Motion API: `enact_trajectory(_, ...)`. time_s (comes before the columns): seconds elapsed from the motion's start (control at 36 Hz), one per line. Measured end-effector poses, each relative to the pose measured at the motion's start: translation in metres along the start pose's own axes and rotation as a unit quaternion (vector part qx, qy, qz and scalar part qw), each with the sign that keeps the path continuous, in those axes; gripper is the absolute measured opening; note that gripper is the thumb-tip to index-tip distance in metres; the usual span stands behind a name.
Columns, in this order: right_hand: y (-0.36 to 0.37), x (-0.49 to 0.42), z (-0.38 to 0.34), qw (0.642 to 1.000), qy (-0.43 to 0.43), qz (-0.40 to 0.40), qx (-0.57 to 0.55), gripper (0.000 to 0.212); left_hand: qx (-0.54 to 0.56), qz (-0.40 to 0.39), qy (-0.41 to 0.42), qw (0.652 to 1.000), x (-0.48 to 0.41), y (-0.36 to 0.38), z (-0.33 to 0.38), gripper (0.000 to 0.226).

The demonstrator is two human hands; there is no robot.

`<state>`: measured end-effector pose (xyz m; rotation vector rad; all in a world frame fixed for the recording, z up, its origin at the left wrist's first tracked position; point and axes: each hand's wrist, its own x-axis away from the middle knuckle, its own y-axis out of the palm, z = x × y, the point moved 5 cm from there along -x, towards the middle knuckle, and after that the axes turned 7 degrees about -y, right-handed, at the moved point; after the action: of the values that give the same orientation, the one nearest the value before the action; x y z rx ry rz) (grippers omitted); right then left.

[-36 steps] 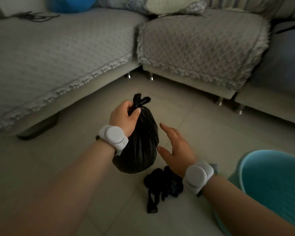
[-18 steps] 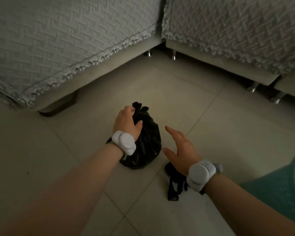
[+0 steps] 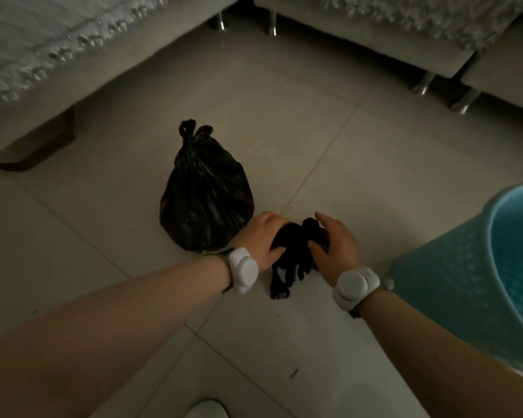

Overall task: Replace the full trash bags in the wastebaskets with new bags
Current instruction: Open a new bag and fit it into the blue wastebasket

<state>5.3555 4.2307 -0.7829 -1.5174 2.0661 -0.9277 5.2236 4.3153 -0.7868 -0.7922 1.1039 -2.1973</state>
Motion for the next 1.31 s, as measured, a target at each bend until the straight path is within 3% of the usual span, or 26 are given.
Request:
enact_trajectory(0.19,0.028,0.012,0.026,0.994,0.037,-0.092,-0.044,0.067,0.07,-0.124,-0.152,0.978,-0.01,0.04,-0.025,0.086)
enact_trajectory(0.31,0.036,0.013,0.025,0.99,0.065,-0.108,-0.064,0.039,0.144,-0.153,-0.144,0.967,-0.01,0.052,-0.019,0.098)
enact_trajectory(0.39,0.034,0.013,0.03,0.991,0.091,-0.094,-0.033,0.023,0.138,-0.177,-0.12,0.967,-0.007,0.057,-0.01,0.1)
enact_trajectory(0.47,0.027,0.014,0.03,0.994,0.073,-0.054,-0.053,0.019,0.106,-0.174,-0.107,0.973,-0.007,0.063,-0.004,0.083)
enact_trajectory(0.56,0.011,0.016,0.03,0.992,0.084,0.0,-0.093,0.016,0.048,-0.152,-0.099,0.982,-0.01,0.063,0.004,0.027)
enact_trajectory(0.58,0.006,0.016,0.03,0.991,0.086,0.021,-0.105,0.017,0.035,-0.143,-0.103,0.984,-0.011,0.061,0.005,0.018)
enact_trajectory(0.67,-0.006,0.016,0.027,0.985,0.101,0.045,-0.131,0.025,0.011,-0.1,-0.104,0.989,-0.016,0.049,0.005,0.017)
enact_trajectory(0.75,-0.02,0.016,0.023,0.985,0.098,0.059,-0.126,0.03,-0.071,-0.095,-0.115,0.986,-0.02,0.039,0.002,0.042)
enact_trajectory(0.83,-0.031,0.016,0.015,0.986,0.085,0.056,-0.13,0.031,-0.098,-0.175,-0.11,0.974,-0.023,0.039,0.002,0.103)
enact_trajectory(0.89,-0.042,0.018,0.005,0.984,0.07,0.057,-0.154,0.031,-0.057,-0.201,-0.087,0.974,-0.022,0.034,0.014,0.123)
enact_trajectory(0.97,-0.061,0.022,-0.013,0.977,0.039,0.054,-0.202,0.034,0.076,-0.174,-0.029,0.981,-0.019,0.015,0.05,0.129)
enact_trajectory(1.03,-0.07,0.021,-0.025,0.976,0.021,0.052,-0.211,0.039,0.167,-0.167,0.004,0.972,-0.016,0.003,0.07,0.107)
enact_trajectory(1.08,-0.086,0.021,-0.036,0.972,-0.002,0.058,-0.229,0.041,0.212,-0.15,0.029,0.965,-0.012,-0.012,0.091,0.047)
enact_trajectory(1.11,-0.095,0.021,-0.042,0.969,-0.012,0.061,-0.239,0.041,0.231,-0.123,0.02,0.965,-0.011,-0.023,0.098,0.03)
enact_trajectory(1.31,-0.18,0.017,-0.061,0.964,-0.087,0.131,-0.214,0.044,0.435,0.024,-0.04,0.899,-0.018,-0.104,0.132,0.015)
